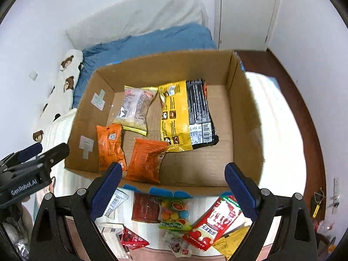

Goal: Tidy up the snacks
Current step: 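Grasp the white printed packet with the left gripper while the right grasps the candy bag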

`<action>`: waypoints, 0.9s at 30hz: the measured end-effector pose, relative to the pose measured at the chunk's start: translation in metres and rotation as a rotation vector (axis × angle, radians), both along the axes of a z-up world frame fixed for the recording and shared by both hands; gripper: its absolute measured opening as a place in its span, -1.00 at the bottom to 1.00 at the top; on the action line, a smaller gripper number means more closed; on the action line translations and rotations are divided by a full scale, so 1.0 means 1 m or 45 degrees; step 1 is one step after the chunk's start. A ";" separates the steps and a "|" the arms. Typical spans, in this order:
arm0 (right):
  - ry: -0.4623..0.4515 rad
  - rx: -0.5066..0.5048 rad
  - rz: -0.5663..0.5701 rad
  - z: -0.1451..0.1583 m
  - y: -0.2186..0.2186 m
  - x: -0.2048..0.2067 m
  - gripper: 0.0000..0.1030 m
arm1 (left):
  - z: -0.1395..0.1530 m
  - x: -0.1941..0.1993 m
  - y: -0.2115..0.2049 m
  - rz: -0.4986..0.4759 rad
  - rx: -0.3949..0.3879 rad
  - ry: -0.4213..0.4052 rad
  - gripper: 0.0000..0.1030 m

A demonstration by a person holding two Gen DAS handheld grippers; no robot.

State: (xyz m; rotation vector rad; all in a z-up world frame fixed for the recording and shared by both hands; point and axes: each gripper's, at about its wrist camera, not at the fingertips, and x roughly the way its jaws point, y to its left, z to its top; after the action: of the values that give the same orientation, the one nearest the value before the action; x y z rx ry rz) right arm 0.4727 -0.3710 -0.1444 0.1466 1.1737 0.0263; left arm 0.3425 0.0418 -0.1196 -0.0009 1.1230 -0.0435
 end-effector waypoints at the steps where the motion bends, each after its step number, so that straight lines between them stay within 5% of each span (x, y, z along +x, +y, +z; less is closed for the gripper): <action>1: -0.024 0.004 -0.002 0.006 0.000 -0.007 0.84 | 0.003 -0.006 0.001 -0.004 -0.005 -0.017 0.78; 11: -0.034 0.142 -0.018 0.019 -0.005 -0.060 0.84 | 0.006 -0.058 0.000 -0.058 -0.026 -0.039 0.78; 15: 0.060 0.200 -0.057 -0.015 -0.010 -0.070 0.83 | -0.027 -0.063 -0.002 -0.093 0.028 0.053 0.78; 18: 0.147 0.227 -0.074 -0.053 -0.011 -0.072 0.32 | -0.066 -0.059 -0.010 -0.149 0.109 0.141 0.78; 27: 0.348 0.234 -0.113 -0.128 -0.008 -0.057 0.40 | -0.165 -0.029 -0.056 -0.431 0.384 0.354 0.76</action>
State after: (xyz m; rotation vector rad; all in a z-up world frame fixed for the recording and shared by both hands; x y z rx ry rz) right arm 0.4160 -0.3785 -0.2729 0.3732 1.4360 0.0367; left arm 0.3134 -0.0138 -0.2843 0.4647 1.3891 -0.1797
